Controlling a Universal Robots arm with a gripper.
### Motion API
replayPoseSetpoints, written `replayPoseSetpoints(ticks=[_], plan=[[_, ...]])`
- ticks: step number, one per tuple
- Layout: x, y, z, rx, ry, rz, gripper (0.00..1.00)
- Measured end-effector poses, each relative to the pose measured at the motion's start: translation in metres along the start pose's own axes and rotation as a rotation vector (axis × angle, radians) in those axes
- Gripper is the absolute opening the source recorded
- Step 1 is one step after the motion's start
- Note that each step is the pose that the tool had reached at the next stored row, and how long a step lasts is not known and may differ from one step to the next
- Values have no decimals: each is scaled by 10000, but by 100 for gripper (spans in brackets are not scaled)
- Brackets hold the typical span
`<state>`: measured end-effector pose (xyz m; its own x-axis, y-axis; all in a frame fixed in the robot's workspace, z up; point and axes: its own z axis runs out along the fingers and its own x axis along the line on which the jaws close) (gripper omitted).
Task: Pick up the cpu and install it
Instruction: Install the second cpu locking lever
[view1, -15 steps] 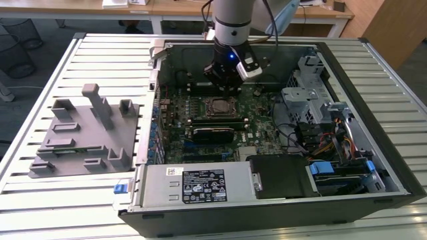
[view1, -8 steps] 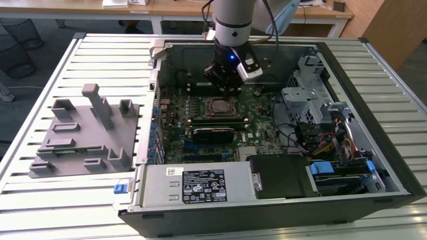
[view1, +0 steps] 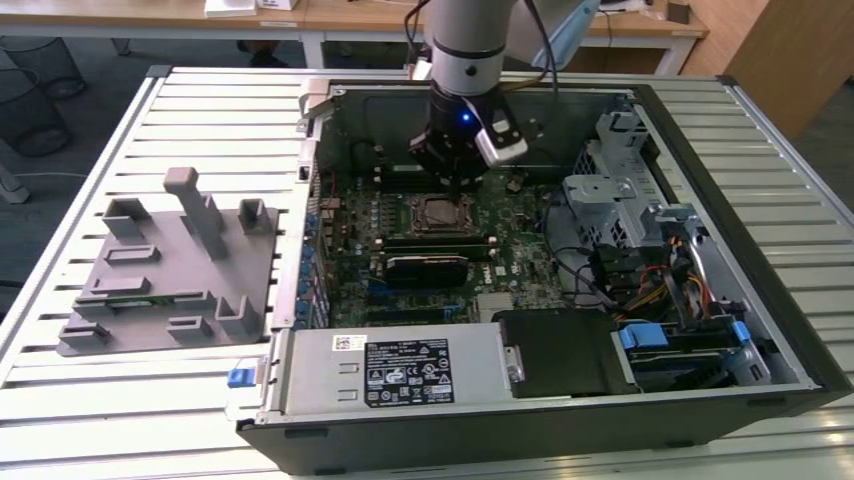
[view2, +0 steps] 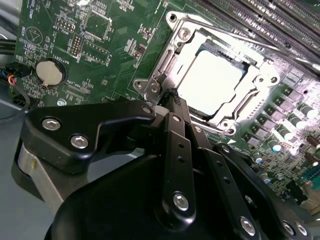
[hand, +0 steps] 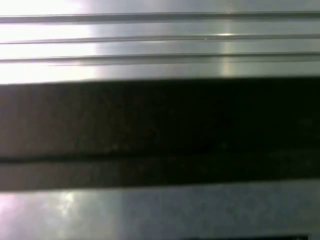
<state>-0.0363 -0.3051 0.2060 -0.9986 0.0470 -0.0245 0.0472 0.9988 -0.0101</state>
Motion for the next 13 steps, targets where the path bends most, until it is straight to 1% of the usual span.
replayPoseSetpoints(ticks=[8,11,13], plan=[[-6,-117,2,-6,1,-1,11],[-7,-146,0,-28,1,0,11],[-8,-150,-26,-63,3,1,11]])
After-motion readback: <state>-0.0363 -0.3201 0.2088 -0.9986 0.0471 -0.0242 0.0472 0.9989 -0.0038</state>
